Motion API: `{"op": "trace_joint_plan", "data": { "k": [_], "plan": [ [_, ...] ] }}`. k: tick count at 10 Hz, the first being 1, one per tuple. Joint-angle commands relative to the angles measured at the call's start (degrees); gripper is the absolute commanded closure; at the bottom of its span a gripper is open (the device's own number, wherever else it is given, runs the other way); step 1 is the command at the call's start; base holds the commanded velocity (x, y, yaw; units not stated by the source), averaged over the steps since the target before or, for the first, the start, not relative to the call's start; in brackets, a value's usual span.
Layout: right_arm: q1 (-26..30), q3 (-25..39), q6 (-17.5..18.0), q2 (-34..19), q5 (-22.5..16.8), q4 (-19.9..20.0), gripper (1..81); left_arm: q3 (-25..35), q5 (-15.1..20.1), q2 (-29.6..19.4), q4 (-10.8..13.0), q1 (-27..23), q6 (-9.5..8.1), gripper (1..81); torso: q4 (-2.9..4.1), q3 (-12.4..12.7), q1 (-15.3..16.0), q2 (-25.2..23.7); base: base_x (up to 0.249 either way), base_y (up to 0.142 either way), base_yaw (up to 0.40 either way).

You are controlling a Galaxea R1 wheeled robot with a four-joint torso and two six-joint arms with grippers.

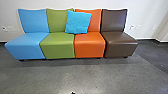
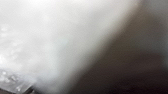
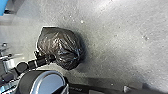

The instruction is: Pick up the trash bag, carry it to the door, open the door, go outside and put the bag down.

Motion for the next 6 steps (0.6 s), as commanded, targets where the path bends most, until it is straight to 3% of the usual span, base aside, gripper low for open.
{"op": "trace_joint_plan", "data": {
  "k": [1,5,6],
  "plan": [
    [5.1,1.2,-0.1,-2.9,-3.6,1.5,1.0,-0.1,2.9,-0.5,0.7,-5.2,-0.02,1.0,0.00,0.0,0.0,0.0,0.000,0.000,0.000],
    [5.0,1.2,-0.1,-2.9,-3.5,1.4,1.0,-0.1,2.9,-0.7,1.1,-5.0,0.07,1.0,0.00,0.0,0.3,-0.4,0.000,0.000,0.000],
    [4.9,1.1,-0.1,-3.0,-3.5,1.5,1.0,-0.1,2.9,-0.6,1.2,-4.9,0.07,81.1,0.00,0.0,0.3,-0.5,0.000,0.000,0.000]
  ]
}}
